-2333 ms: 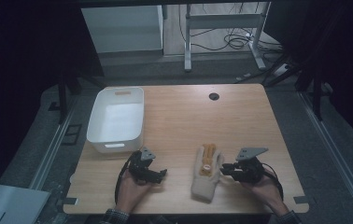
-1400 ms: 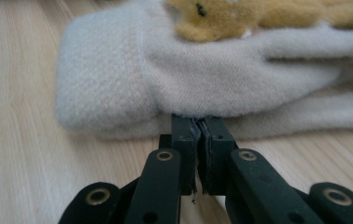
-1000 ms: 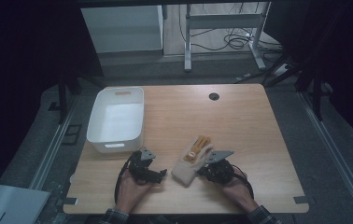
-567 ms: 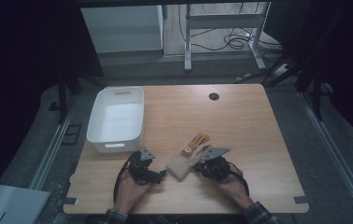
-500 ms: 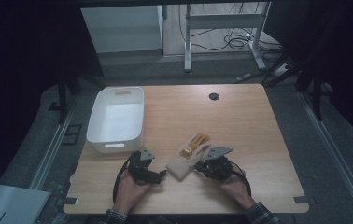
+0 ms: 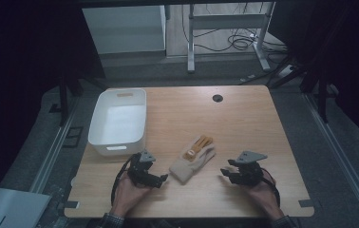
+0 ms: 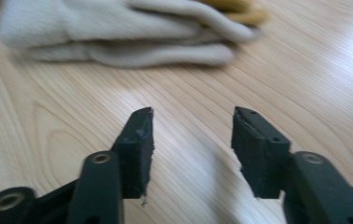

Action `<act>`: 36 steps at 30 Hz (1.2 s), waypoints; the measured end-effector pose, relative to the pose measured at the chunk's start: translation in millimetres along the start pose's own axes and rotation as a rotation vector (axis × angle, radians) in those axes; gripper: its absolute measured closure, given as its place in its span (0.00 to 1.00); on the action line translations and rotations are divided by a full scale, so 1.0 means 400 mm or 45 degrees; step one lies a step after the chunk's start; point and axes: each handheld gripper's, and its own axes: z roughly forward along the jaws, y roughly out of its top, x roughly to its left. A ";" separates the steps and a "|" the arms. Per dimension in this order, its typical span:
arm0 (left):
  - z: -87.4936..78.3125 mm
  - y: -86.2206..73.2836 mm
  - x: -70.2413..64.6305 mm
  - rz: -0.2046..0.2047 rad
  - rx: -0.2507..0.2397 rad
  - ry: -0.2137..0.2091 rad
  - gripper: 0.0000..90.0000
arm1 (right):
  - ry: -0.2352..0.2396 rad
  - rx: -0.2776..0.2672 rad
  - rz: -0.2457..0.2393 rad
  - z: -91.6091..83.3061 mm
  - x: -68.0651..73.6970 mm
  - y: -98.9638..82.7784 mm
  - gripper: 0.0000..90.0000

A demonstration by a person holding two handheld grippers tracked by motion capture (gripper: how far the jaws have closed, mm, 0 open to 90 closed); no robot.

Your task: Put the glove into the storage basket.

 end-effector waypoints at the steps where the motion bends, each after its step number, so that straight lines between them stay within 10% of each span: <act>1: -0.004 0.004 -0.002 -0.001 -0.006 -0.009 0.02 | -0.011 0.001 0.014 -0.007 -0.007 -0.007 0.49; 14: 0.057 0.136 -0.079 0.058 0.004 -0.104 0.00 | -0.129 0.044 0.086 -0.037 -0.065 -0.072 0.32; 30: 0.208 0.186 -0.126 0.136 0.115 -0.024 0.00 | -0.135 0.064 0.111 -0.037 -0.074 -0.074 0.25; 36: 0.189 0.191 -0.133 0.133 0.111 -0.023 0.24 | -0.131 0.065 0.109 -0.036 -0.074 -0.073 0.24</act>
